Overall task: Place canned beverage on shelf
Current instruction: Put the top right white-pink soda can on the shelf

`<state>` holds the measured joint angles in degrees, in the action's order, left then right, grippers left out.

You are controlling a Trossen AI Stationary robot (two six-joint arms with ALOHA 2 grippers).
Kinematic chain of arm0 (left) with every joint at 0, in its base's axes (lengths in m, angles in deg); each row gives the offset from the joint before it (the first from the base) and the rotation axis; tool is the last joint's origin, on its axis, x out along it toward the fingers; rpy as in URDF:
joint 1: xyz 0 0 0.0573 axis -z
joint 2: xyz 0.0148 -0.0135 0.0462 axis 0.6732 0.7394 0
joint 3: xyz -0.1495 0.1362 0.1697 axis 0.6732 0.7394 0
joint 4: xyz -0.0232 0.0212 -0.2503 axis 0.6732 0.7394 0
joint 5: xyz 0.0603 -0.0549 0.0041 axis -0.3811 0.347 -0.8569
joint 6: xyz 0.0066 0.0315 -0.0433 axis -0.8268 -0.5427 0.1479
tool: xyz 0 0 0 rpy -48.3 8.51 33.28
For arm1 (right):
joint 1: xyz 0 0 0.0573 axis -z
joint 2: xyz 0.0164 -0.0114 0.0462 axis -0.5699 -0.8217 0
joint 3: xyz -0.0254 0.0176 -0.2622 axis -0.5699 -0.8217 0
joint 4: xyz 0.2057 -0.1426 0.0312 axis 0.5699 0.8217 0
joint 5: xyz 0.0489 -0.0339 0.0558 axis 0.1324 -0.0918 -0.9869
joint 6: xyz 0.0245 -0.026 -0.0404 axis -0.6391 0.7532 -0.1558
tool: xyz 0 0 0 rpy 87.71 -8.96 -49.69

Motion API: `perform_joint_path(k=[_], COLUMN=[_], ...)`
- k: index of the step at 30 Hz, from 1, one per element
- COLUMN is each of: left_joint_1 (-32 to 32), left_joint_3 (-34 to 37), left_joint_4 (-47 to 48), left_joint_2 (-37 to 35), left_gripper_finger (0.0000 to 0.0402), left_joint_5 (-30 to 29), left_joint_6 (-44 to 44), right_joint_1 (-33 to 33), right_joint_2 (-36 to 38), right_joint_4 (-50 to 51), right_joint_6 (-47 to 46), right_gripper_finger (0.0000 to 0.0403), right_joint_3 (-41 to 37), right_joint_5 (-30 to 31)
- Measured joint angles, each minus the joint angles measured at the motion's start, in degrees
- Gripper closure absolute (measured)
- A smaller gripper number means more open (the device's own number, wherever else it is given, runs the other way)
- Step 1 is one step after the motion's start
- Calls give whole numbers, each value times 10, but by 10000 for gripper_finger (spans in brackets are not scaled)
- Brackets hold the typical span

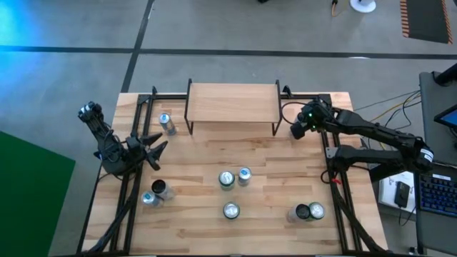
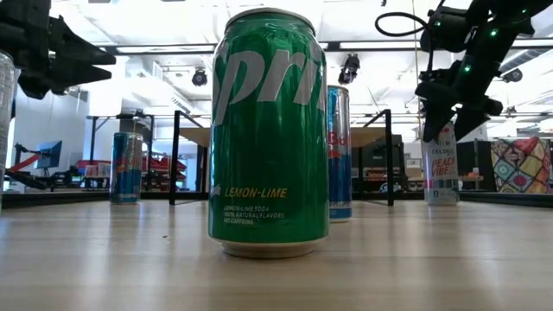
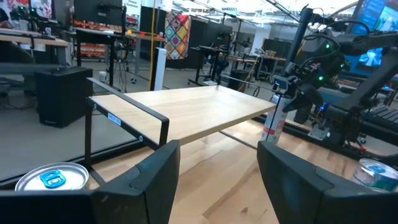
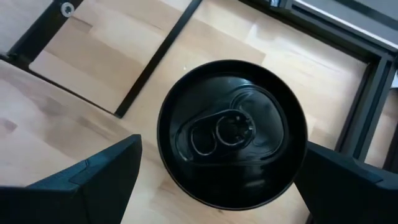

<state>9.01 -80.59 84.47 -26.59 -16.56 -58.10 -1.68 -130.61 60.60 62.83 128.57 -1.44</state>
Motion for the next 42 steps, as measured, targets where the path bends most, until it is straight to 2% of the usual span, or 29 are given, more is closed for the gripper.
perform_joint_path(k=[8, 18, 23, 31, 37, 42], left_joint_1=[-2, -12, -28, -63, -119, -178], left_joint_3=[0, 1, 1, 0, -15, -37], left_joint_4=[1, 2, -2, -22, -24, -24], left_joint_2=[11, 63, 82, 111, 114, 113], left_gripper_finger=[200, 200, 200, 200, 200, 200], left_joint_5=[13, 14, 46, 58, 115, 161], left_joint_6=[35, 93, 123, 120, 84, 38], right_joint_1=[0, 0, 0, 0, 0, 0], right_joint_2=[0, 0, 0, 2, -11, -53], right_joint_4=[0, -3, -4, 2, 25, 64], right_joint_6=[24, 41, 46, 67, 88, 110], right_gripper_finger=[43, 129, 163, 159, 161, 160], right_joint_3=[0, 0, 0, 37, 109, 194], right_joint_5=[-1, -3, -4, -20, -18, -13])
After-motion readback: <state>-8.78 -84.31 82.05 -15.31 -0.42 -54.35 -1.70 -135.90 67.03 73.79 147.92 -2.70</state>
